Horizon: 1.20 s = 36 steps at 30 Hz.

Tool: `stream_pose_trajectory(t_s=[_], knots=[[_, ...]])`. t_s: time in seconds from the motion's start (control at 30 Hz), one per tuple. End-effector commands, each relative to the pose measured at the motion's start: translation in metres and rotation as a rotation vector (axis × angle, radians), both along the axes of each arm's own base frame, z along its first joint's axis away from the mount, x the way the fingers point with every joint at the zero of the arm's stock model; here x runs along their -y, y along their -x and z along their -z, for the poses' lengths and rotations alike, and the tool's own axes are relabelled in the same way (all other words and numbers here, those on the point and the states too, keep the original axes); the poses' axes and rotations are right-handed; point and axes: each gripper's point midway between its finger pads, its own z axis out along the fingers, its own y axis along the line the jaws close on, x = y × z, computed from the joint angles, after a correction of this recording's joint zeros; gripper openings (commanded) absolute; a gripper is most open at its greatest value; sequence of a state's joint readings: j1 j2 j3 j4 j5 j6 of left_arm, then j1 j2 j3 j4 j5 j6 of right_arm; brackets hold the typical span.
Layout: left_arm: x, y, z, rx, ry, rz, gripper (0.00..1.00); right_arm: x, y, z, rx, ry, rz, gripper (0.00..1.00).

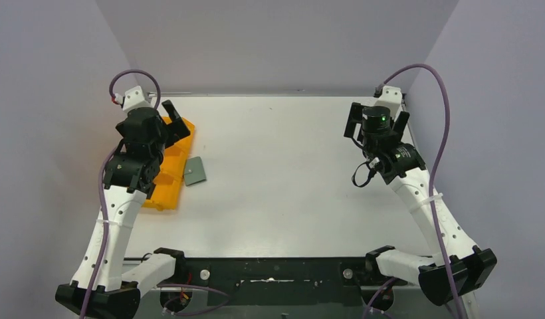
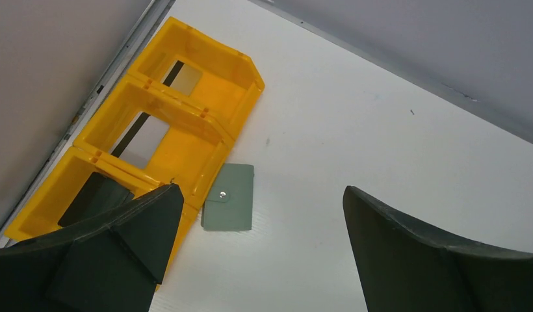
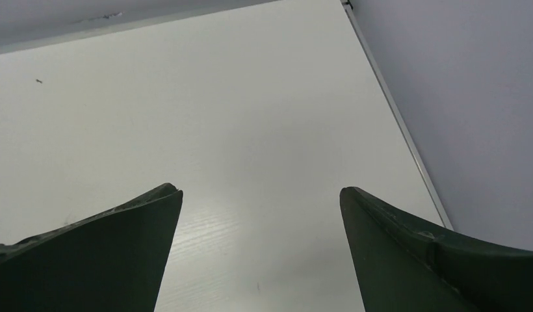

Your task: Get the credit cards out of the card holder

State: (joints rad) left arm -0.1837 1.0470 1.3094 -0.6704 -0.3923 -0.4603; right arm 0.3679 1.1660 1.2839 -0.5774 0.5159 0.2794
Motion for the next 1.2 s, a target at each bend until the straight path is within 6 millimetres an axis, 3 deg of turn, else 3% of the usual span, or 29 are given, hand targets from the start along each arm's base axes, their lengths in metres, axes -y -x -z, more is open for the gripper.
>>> stream_pose_trajectory(t_s=[0.0, 0.27, 0.47, 0.7, 0.9, 1.0, 1.17], knots=[[-0.010, 0.000, 0.000, 0.037, -0.015, -0.071, 0.97, 0.004, 0.004, 0.019, -0.001, -0.079, -0.006, 0.98], [-0.001, -0.003, 0.044, -0.048, 0.002, -0.037, 0.97, 0.002, 0.014, 0.097, -0.154, -0.221, -0.041, 0.98], [0.019, -0.012, 0.084, -0.165, 0.126, 0.109, 0.97, -0.008, 0.023, 0.137, -0.262, -0.338, -0.070, 0.98], [0.048, -0.027, 0.132, -0.269, 0.321, 0.215, 0.97, -0.018, 0.031, 0.154, -0.307, -0.432, -0.097, 0.98], [0.073, -0.032, 0.180, -0.417, 0.268, 0.252, 0.97, -0.024, 0.035, 0.164, -0.341, -0.476, -0.107, 0.98], [0.072, -0.040, 0.203, -0.461, 0.228, 0.224, 0.97, -0.026, 0.036, 0.166, -0.355, -0.490, -0.110, 0.98], [0.055, -0.064, 0.225, -0.512, 0.119, 0.138, 0.97, -0.028, 0.037, 0.164, -0.353, -0.499, -0.120, 0.98]])
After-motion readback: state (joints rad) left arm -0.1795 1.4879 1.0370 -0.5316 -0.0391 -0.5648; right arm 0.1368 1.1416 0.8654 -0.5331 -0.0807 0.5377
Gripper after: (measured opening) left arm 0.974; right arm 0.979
